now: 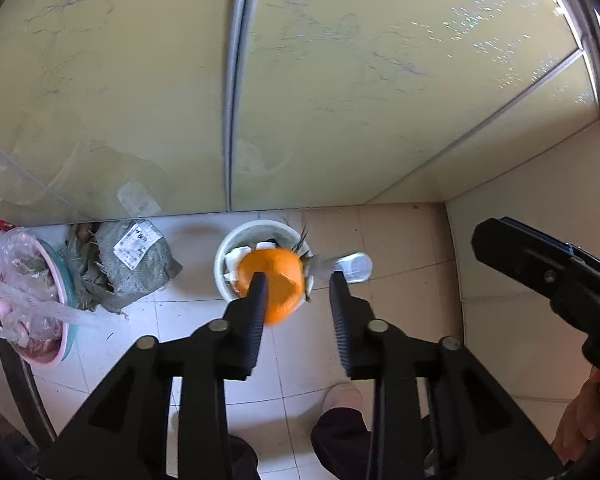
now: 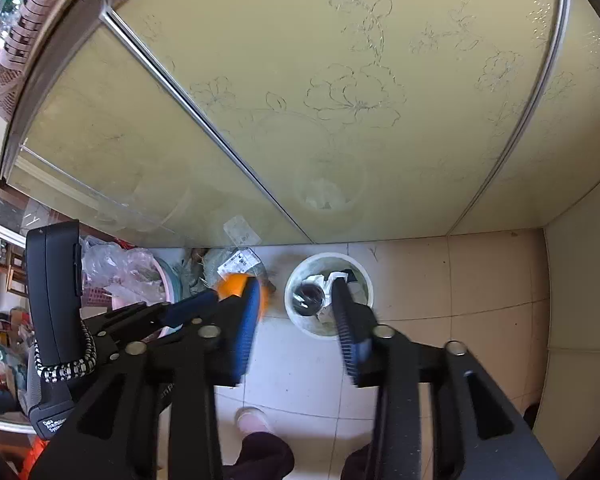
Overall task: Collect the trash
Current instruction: 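Open both grippers over the white bin, dropping the bottle and peel, then raise both tools back toward the counter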
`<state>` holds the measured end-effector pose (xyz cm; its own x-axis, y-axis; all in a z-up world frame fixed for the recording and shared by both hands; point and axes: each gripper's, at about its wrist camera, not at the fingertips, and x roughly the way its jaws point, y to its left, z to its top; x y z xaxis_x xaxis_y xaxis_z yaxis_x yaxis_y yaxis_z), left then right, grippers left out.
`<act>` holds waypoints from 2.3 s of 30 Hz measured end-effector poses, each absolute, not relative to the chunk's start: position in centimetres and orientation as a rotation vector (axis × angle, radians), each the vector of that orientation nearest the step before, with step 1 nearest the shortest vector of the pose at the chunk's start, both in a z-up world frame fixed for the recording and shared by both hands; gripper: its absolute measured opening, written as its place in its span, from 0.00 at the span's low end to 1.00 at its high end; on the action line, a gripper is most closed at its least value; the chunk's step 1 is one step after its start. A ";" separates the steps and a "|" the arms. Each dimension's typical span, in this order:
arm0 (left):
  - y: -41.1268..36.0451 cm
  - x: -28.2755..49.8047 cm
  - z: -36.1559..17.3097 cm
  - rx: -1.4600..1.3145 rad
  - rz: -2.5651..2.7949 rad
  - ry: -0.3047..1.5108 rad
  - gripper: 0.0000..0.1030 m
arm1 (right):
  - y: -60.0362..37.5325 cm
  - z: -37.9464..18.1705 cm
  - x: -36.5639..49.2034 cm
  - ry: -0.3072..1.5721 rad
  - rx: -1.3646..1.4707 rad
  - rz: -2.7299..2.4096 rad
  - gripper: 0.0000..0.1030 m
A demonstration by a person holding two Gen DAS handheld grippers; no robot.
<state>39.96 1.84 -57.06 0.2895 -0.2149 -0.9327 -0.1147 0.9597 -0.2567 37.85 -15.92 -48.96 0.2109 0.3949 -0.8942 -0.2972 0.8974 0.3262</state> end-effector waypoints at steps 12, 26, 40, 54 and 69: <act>2.2 38.3 -46.5 -0.241 -0.038 1.237 0.34 | -17.4 -40.5 37.2 1.262 0.092 0.430 0.37; 0.0 34.5 -21.9 -0.171 0.030 0.963 0.44 | -20.6 -20.6 33.8 1.015 0.063 0.469 0.37; -4.6 30.1 -7.8 -0.121 0.156 0.689 0.83 | -24.5 -8.0 31.8 0.705 0.031 0.518 0.59; -0.5 37.4 -6.3 -0.150 0.165 0.623 0.95 | -21.5 -7.3 37.8 0.657 0.015 0.517 0.63; 10.3 51.7 -7.5 -0.116 0.085 0.686 0.95 | -13.3 -8.3 49.0 0.717 0.049 0.419 0.63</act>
<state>51.74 10.34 -7.45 0.7710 0.0403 -0.6356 -0.1169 0.9900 -0.0790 48.98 -13.31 -8.34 0.6747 0.3890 -0.6273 -0.3561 0.9159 0.1850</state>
